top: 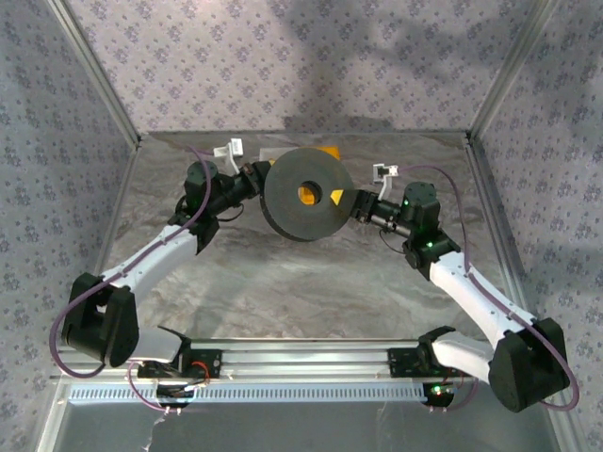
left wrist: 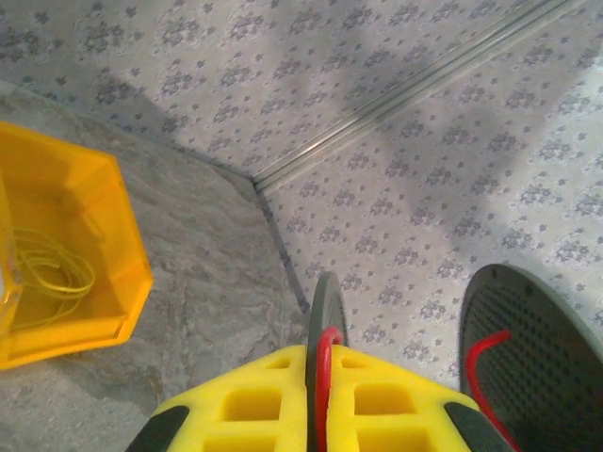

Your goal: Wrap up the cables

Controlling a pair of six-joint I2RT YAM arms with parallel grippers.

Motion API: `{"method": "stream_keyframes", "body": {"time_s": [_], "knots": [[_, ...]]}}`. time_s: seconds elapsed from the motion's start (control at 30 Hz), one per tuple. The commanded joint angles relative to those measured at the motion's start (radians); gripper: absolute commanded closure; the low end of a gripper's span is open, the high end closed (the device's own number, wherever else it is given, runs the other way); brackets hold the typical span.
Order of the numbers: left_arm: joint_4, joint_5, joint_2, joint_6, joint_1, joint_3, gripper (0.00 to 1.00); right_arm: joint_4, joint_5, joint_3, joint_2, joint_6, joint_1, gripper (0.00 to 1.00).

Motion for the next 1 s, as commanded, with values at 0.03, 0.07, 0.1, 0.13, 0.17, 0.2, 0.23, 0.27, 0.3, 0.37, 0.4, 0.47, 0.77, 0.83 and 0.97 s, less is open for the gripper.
{"method": "stream_keyframes", "body": {"time_s": [0.03,0.07,0.1,0.13,0.17,0.2,0.23,0.27,0.3,0.37,0.4,0.47,0.77,0.83,0.97], "knots": [[-0.116,-0.006,-0.09,0.111,-0.024,0.029,0.81,0.008,-0.008,-0.003,-0.005,-0.037,0.0,0.9],[-0.159,-0.019,-0.11,0.136,-0.022,0.034,0.77,0.009,-0.01,-0.007,-0.007,-0.034,-0.002,0.98],[-0.193,-0.031,-0.126,0.157,-0.02,0.038,0.73,0.012,-0.01,-0.011,-0.009,-0.032,-0.004,1.0],[-0.232,-0.046,-0.146,0.175,-0.016,0.04,0.65,0.015,-0.011,-0.015,-0.011,-0.028,-0.007,1.0],[-0.27,-0.063,-0.167,0.192,-0.01,0.041,0.59,0.017,-0.013,-0.019,-0.013,-0.027,-0.009,1.0],[-0.3,-0.075,-0.185,0.205,-0.003,0.041,0.52,0.018,-0.014,-0.022,-0.016,-0.025,-0.01,1.0],[-0.336,-0.091,-0.204,0.215,0.006,0.04,0.46,0.022,-0.015,-0.026,-0.018,-0.024,-0.011,1.0],[-0.37,-0.105,-0.221,0.225,0.018,0.038,0.41,0.022,-0.017,-0.03,-0.023,-0.024,-0.01,1.0],[-0.391,-0.11,-0.236,0.23,0.031,0.033,0.38,0.021,-0.019,-0.034,-0.025,-0.025,-0.012,1.0],[-0.435,-0.126,-0.271,0.231,0.065,0.018,0.31,0.02,-0.022,-0.043,-0.033,-0.024,-0.014,1.0],[-0.458,-0.131,-0.283,0.234,0.08,0.015,0.29,0.019,-0.025,-0.048,-0.036,-0.024,-0.015,1.0],[-0.509,-0.143,-0.307,0.244,0.111,0.013,0.26,0.018,-0.028,-0.058,-0.043,-0.025,-0.015,1.0],[-0.676,-0.181,-0.364,0.331,0.153,0.036,0.22,0.024,-0.035,-0.133,-0.05,-0.028,-0.022,1.0],[-0.713,-0.193,-0.372,0.35,0.153,0.037,0.21,0.039,-0.042,-0.161,-0.035,-0.018,-0.024,1.0],[-0.81,-0.239,-0.399,0.405,0.151,0.029,0.17,0.048,-0.051,-0.204,0.012,0.003,-0.024,1.0]]}}
